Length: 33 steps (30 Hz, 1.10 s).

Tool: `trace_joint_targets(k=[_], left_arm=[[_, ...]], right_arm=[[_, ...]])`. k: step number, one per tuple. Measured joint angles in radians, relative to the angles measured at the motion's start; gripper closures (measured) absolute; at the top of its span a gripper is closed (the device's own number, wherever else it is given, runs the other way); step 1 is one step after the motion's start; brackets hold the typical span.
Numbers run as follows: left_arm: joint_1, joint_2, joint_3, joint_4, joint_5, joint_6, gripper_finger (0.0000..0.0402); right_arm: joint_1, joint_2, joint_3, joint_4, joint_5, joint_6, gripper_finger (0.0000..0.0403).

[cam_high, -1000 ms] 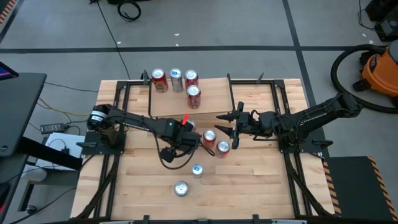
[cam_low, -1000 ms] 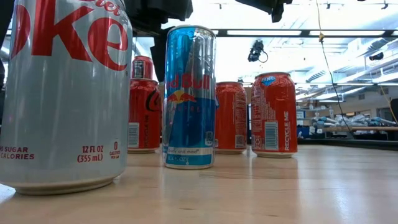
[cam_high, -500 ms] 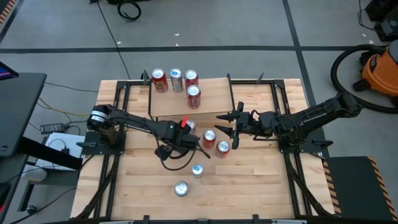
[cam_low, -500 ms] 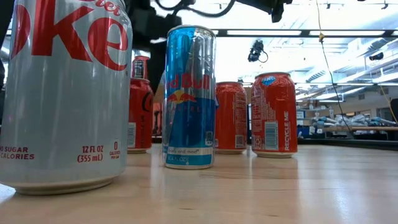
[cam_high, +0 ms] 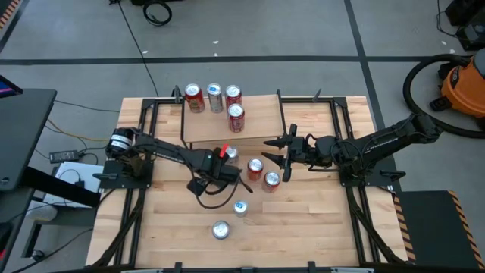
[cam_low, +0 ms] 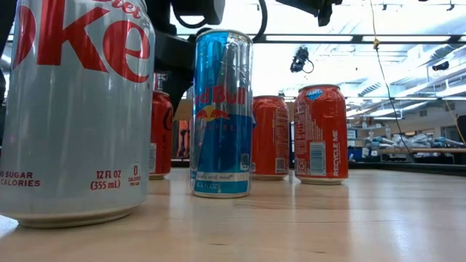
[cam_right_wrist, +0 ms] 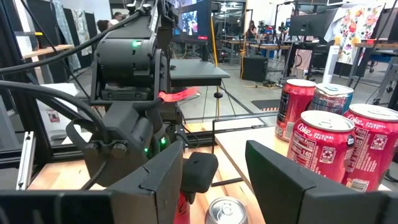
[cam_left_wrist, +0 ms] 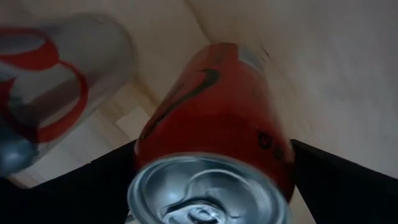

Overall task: Place canned beverage on shelf
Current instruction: Put the red black soda can on the shelf

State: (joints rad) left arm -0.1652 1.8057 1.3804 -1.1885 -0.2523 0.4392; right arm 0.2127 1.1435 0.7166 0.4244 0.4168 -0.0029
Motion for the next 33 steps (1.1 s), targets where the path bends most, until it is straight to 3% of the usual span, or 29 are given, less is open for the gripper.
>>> trace_joint_targets(k=[12, 21, 33], left_arm=[[0.035, 0.0, 0.001, 0.007, 0.007, -0.184, 0.0071], [0.037, -0.001, 0.004, -0.008, 0.01, -0.243, 0.0075], [0.046, -0.008, 0.18, -0.178, 0.021, -0.29, 0.0077]], right_arm=[[0.0, 0.0, 0.0, 0.0, 0.0, 0.002, 0.0218], [0.0, 0.0, 0.0, 0.0, 0.0, 0.0, 0.0218], [0.0, 0.0, 0.0, 0.0, 0.0, 0.0, 0.0218]])
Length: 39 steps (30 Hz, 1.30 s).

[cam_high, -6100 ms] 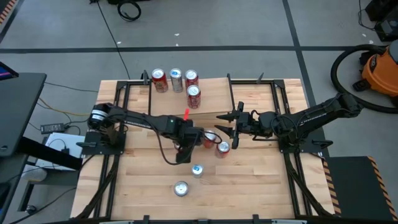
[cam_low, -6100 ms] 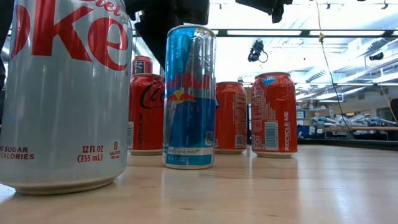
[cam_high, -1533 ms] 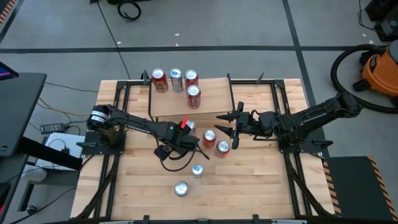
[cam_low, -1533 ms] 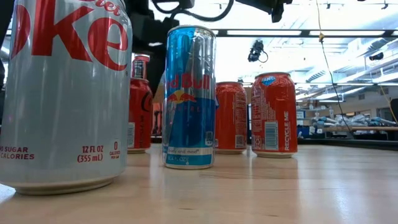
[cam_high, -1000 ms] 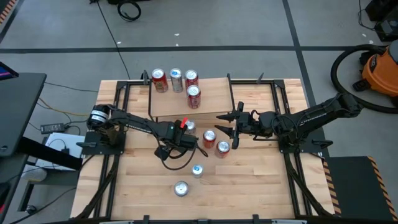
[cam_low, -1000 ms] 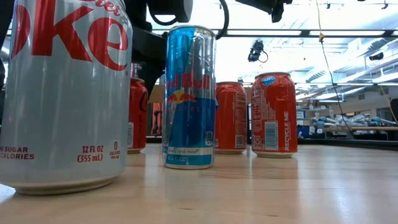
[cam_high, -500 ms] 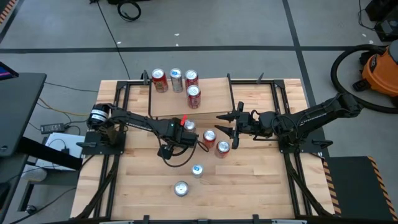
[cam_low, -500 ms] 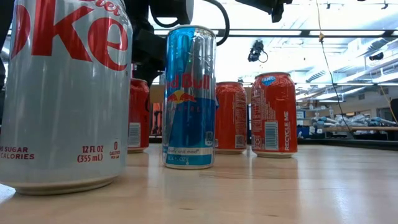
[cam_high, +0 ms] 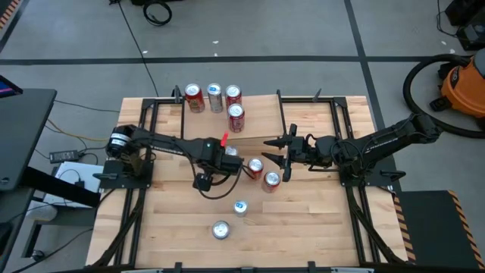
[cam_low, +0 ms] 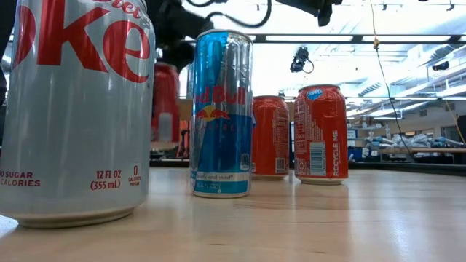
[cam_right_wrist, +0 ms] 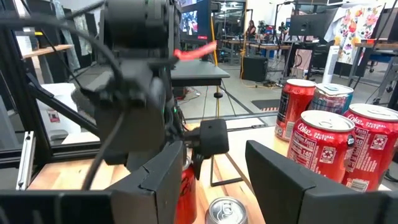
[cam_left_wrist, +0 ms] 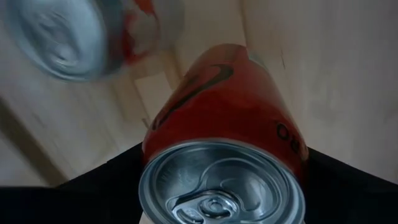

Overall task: Place canned beverage on shelf
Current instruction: Put the red black soda can on the shelf

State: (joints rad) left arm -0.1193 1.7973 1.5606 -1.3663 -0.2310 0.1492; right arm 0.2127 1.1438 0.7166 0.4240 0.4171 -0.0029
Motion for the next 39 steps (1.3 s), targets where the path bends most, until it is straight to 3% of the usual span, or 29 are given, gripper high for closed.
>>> trace_joint_targets(k=[12, 30, 39], left_arm=[[0.058, -0.024, 0.197, -0.173, 0.0, -0.032, 0.0078], [0.323, -0.319, 0.2, -0.205, -0.027, -0.023, 0.0078], [0.488, -0.256, 0.251, -0.201, -0.039, 0.108, 0.0078]], right_arm=[[0.0, 0.0, 0.0, -0.007, 0.0, 0.001, 0.0218], [0.0, 0.0, 0.0, 0.004, 0.0, 0.001, 0.0218], [-0.012, 0.0, 0.0, 0.008, 0.0, 0.003, 0.0218]])
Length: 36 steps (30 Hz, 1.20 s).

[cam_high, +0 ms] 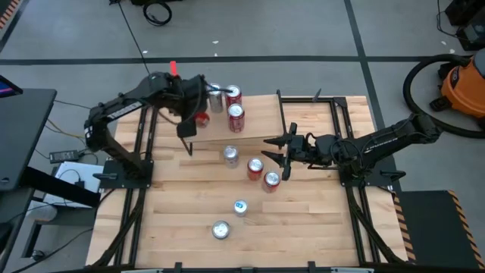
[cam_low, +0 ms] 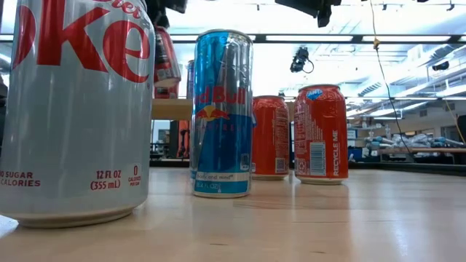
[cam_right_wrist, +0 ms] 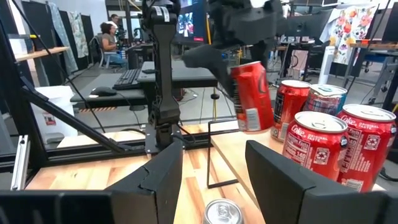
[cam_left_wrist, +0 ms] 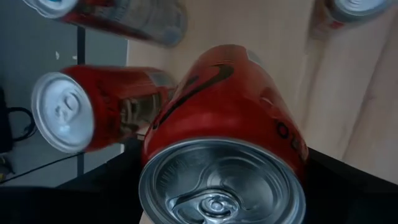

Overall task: Place canned beverage on shelf
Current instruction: Put the red black soda can on the shelf

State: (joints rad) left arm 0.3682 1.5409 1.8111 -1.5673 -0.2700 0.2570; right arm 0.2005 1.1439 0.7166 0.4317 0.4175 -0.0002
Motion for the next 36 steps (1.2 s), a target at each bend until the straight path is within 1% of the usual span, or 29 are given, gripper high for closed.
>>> trace_joint_targets(k=[4, 9, 14, 17, 28, 32, 36], left_arm=[[0.04, 0.045, 0.031, -0.004, 0.019, 0.025, 0.0078], [0.062, 0.076, 0.035, -0.003, 0.052, 0.04, 0.0078], [0.067, 0.077, 0.034, -0.005, 0.06, 0.048, 0.0078], [0.068, 0.076, 0.034, -0.004, 0.089, 0.03, 0.0078], [0.068, 0.074, 0.032, -0.003, 0.092, 0.014, 0.0078], [0.066, 0.04, 0.008, 0.001, 0.109, 0.005, 0.0078], [0.064, -0.013, -0.094, -0.002, 0.117, 0.001, 0.0078]], right_arm=[[0.0, 0.0, 0.0, -0.006, 0.0, -0.001, 0.0218], [0.0, 0.0, 0.0, -0.015, 0.0, -0.001, 0.0218], [0.0, 0.0, 0.0, -0.015, 0.0, 0.0, 0.0218], [0.0, 0.0, 0.0, -0.015, 0.0, 0.0, 0.0218], [0.001, 0.0, 0.0, -0.025, 0.0, 0.005, 0.0218], [0.001, 0.0, 0.0, -0.028, 0.0, 0.013, 0.0218], [0.001, 0.0, 0.0, -0.036, 0.0, 0.016, 0.0218]])
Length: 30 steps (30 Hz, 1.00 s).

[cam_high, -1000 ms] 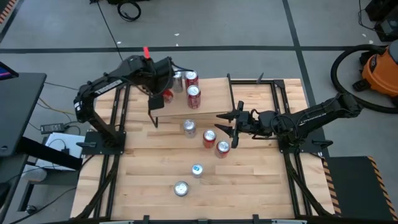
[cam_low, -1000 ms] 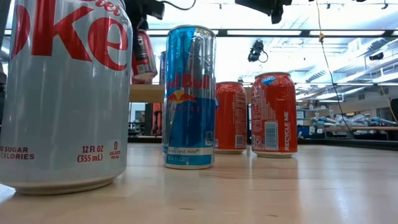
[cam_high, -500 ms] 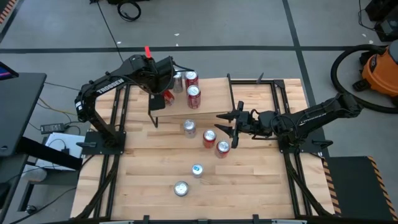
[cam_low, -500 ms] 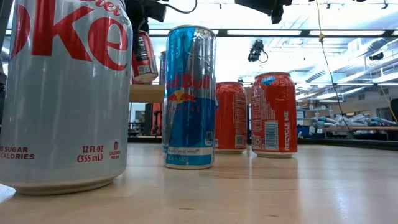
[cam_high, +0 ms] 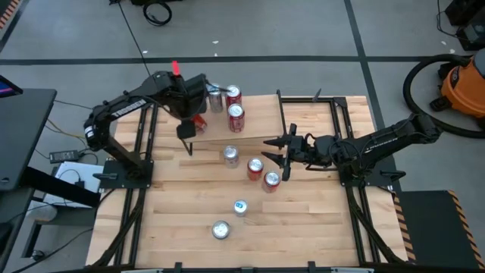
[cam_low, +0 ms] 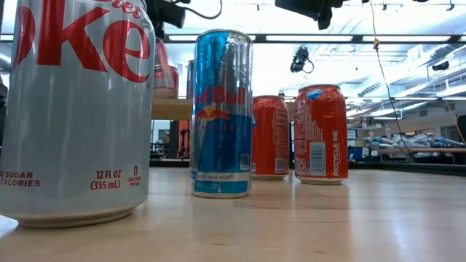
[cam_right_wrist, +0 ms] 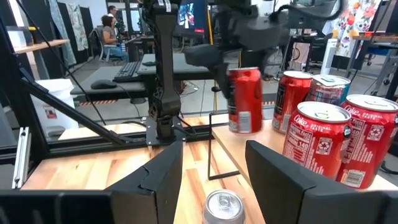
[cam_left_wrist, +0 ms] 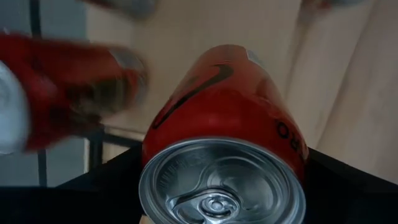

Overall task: Place canned beverage on shelf
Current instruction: Put the red black soda can on the shelf

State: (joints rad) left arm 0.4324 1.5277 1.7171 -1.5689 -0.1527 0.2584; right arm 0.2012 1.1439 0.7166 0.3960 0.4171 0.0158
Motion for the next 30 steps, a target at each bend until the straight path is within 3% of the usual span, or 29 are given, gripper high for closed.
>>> trace_joint_targets(k=[4, 30], left_arm=[[0.0, -0.066, -0.058, -0.01, -0.014, 0.015, 0.0078], [0.003, -0.038, -0.063, 0.067, -0.064, 0.11, 0.0067]], right_arm=[[-0.001, 0.0, 0.0, 0.012, 0.0, 0.0, 0.0218], [-0.008, 0.039, 0.0, 0.075, 0.0, -0.02, 0.0218]])
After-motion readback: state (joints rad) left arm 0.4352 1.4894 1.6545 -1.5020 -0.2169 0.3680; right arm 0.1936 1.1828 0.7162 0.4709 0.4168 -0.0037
